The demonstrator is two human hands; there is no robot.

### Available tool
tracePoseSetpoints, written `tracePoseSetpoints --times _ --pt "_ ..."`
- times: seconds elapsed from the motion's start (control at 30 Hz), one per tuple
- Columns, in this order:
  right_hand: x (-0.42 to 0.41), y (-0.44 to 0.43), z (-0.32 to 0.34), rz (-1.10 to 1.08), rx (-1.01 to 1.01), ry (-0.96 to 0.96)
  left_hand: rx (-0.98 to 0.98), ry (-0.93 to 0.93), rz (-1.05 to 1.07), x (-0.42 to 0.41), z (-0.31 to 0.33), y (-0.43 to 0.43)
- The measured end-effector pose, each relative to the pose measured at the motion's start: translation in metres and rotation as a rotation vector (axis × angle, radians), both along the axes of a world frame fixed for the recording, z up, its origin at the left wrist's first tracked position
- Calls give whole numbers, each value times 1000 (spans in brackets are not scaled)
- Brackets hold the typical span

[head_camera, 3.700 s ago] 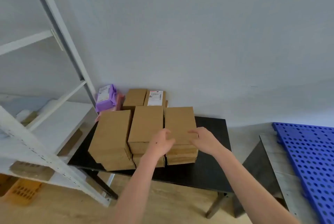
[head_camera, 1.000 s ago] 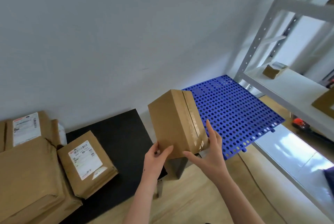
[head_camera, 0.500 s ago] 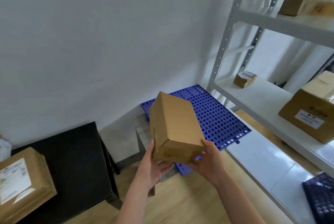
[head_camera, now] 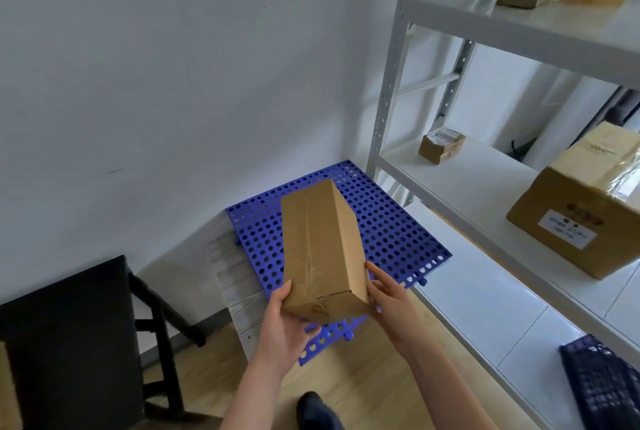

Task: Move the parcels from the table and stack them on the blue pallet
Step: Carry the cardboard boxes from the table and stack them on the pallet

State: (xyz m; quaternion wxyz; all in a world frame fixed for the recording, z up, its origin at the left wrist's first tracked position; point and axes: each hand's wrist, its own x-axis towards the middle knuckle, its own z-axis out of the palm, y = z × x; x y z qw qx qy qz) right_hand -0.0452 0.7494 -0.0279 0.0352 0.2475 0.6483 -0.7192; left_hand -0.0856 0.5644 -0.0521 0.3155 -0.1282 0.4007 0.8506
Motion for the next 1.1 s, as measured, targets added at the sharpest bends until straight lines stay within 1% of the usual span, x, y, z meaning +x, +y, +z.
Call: tracePoseSetpoints --times 0.1,0.13,0.2,0.3,0.37,0.47,0.5,0.53,0.7,0.87,1.03,1.1 --pt "-25 21 0 68 96 -34 -51 34 -7 -24 -5 21" --pt "-34 27 0 80 96 -49 -92 54 1 -34 -5 29" --pt "-52 39 -1 81 74 -76 -238 137 9 -55 -3 47" --pt "-80 57 -2 30 39 -71 -498 315 32 -85 0 72" --pt "-99 68 -4 3 40 -40 -726 432 32 -103 2 88" --pt "-124 77 -3 43 119 -34 -1193 502 -66 -121 5 110" --pt "-132 78 -4 81 141 -31 -1295 520 -91 -125 6 116" --pt "-140 80 -6 115 154 -27 -1353 543 -107 -129 6 122" --pt "-175 96 -17 127 157 -20 -1505 609 -163 -153 4 141" --pt "-219 127 -30 160 115 -53 -1350 514 -157 -184 -7 150" --pt "-270 168 -48 243 86 -151 -1324 447 -114 -223 -21 161" --pt "-291 186 -59 305 60 -177 -1309 412 -35 -238 -25 172"
